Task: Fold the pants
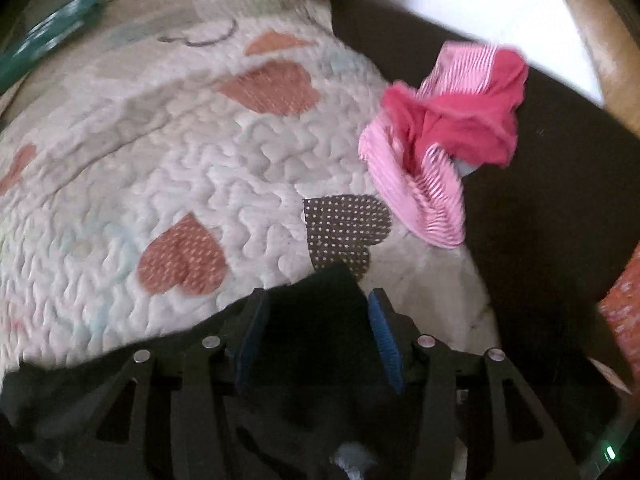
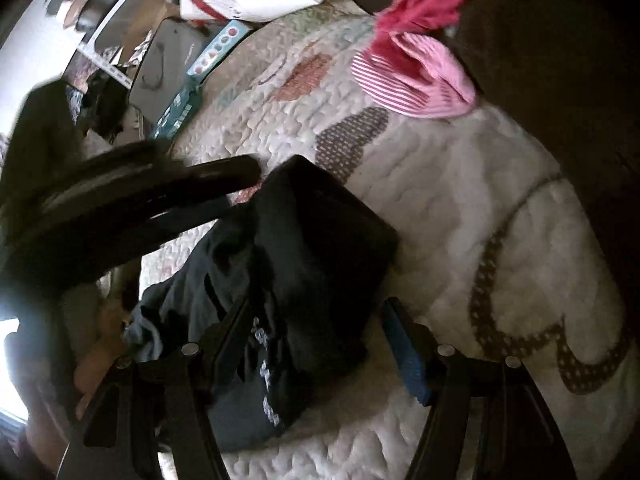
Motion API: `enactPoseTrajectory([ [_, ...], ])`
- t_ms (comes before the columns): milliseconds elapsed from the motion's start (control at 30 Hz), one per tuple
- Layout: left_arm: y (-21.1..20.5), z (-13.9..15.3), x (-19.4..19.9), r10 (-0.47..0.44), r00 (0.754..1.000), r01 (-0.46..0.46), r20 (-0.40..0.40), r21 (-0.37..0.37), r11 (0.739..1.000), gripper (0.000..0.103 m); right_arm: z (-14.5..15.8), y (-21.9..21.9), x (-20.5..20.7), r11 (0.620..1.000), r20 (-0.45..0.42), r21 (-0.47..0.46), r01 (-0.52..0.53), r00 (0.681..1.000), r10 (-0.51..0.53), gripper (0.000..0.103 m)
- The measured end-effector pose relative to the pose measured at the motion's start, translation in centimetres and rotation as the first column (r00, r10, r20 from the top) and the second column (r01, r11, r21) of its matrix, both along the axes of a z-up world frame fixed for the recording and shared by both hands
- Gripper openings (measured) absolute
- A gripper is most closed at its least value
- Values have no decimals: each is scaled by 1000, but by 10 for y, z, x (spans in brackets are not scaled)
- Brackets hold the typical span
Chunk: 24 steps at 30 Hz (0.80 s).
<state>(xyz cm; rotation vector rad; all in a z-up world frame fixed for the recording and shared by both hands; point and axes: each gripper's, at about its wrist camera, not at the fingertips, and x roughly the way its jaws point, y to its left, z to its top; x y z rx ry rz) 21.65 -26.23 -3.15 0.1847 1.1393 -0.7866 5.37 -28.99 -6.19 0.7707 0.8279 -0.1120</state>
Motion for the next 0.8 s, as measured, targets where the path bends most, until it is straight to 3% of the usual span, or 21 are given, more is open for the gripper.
enactPoseTrajectory([
  [133, -28, -18, -1, -92, 995, 85, 44, 141, 986, 56, -3, 4, 8, 999, 15, -47, -1, 1000, 2, 73],
  [167, -32, -19, -3, -104, 993, 93, 61, 164, 982, 49, -3, 5, 10, 998, 16, -59, -4, 1000, 5, 73],
  [200, -34, -20, -7, -112, 990, 94, 86, 187, 978, 43, -3, 5, 11, 998, 15, -66, -9, 1000, 10, 69],
  [233, -34, -18, -10, -121, 988, 100, 100, 195, 976, 39, -2, 5, 13, 998, 14, -67, -18, 1000, 19, 54],
  [267, -32, -15, -12, -123, 987, 103, 102, 188, 977, 31, 0, 4, 14, 998, 10, -60, -26, 1000, 27, 49],
  [333, -23, -5, -15, -108, 989, 90, 105, 161, 983, 25, 1, 1, 14, 999, 12, -17, -36, 999, 36, 32],
  [433, -1, 22, -19, -63, 990, 51, 126, 96, 994, 19, 15, 4, 10, 998, 57, 9, -62, 996, 61, 23],
  [633, 78, 79, -32, 67, 986, -58, 150, -67, 996, 18, 71, 41, 2, 977, 168, -107, -185, 965, 201, 20],
  [800, 172, 102, -41, 238, 962, -212, 135, -184, 960, 18, 105, 95, 7, 924, 207, -177, -339, 905, 371, 20],
])
